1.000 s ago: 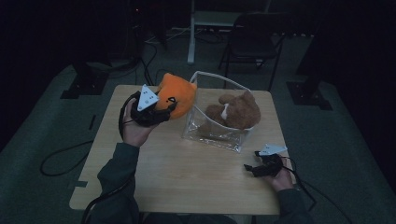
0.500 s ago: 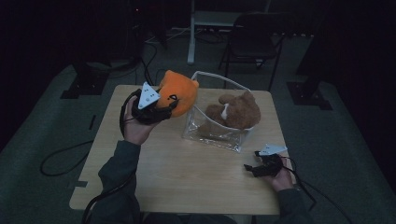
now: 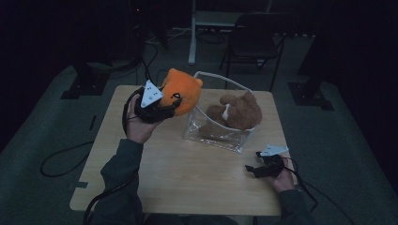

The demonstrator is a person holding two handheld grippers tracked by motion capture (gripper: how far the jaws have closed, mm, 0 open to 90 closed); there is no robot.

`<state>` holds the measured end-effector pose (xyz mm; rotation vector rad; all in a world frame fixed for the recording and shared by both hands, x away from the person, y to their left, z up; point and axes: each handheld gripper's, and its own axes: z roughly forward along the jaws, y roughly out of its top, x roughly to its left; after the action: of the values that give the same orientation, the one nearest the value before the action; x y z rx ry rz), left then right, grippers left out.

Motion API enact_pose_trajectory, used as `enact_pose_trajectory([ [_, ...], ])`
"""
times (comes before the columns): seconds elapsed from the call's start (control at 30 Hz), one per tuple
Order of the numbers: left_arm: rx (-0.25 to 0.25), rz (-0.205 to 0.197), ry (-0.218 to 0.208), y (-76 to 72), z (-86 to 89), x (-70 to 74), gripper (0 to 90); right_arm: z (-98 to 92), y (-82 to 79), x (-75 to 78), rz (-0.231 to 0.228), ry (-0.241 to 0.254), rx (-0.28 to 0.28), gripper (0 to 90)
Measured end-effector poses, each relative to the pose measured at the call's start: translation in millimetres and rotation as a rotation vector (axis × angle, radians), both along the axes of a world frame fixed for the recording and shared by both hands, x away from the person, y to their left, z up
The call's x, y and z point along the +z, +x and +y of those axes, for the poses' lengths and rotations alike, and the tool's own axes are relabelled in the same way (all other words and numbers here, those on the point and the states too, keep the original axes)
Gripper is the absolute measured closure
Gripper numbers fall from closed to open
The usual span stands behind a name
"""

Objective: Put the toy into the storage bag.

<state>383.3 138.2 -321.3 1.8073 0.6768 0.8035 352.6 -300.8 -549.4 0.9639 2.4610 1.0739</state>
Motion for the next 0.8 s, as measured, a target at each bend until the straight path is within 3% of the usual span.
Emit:
enact_pose_trajectory([
  [0.8, -0.034, -0.016, -0.017, 3.0, -13.9, 7.9, 38.0, 0.0, 0.0, 0.0, 0.000, 0.000, 0.000, 17.0],
])
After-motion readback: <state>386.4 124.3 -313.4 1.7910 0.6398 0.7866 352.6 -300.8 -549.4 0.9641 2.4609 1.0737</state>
